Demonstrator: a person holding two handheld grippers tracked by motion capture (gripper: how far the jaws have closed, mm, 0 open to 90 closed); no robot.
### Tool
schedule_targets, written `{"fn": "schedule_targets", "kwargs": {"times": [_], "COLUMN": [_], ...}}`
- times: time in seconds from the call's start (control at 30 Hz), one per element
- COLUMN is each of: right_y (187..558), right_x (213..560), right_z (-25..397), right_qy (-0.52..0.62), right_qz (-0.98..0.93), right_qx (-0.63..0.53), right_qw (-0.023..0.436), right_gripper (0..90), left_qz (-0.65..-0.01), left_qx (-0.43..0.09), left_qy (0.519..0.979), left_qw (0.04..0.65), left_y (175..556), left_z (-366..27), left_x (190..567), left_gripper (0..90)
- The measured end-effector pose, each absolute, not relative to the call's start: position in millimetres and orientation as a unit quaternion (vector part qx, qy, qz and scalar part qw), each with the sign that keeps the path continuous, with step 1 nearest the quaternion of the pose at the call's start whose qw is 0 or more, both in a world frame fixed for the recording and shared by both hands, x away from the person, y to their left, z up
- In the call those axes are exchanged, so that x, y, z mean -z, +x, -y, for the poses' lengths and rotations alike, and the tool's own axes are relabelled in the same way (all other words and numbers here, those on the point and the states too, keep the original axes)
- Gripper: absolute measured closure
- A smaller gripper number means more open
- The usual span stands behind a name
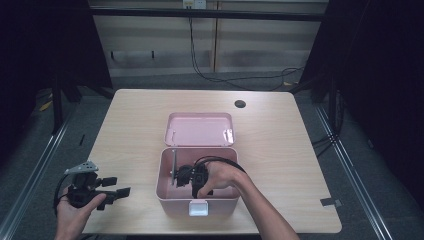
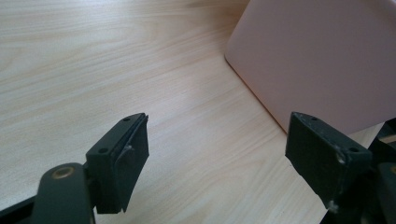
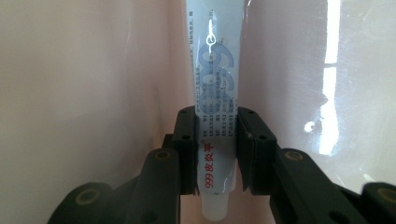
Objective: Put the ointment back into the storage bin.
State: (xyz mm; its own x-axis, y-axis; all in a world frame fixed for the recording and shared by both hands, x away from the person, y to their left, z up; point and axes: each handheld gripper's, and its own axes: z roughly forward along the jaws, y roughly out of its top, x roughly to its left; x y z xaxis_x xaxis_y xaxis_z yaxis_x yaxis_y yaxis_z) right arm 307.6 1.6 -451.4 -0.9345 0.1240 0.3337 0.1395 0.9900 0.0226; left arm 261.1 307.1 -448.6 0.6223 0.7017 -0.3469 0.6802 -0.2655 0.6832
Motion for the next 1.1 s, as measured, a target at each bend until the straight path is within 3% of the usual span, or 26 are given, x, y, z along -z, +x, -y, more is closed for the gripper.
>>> {"fn": "schedule_targets", "kwargs": {"times": [0.43,1.1], "right_y": [306,307], "right_x": [452,433], "right_z": [0,10], "right_qy": [-0.072,-0.106], "right_qz": [0.981,0.982], "right_qx": [0.026,0.045], "right_qw": [0.178,0.148], "right_gripper": [69.6,60.2], "left_qz": [-0.438,-0.439], "left_qx": [-0.011,-0.015], "left_qy": [0.796,0.796], "left_qw": [0.418,0.418], "left_y": [261,261], "left_z": [-308,-308], "left_x": [449,449], "left_gripper": [23.4,23.5]}}
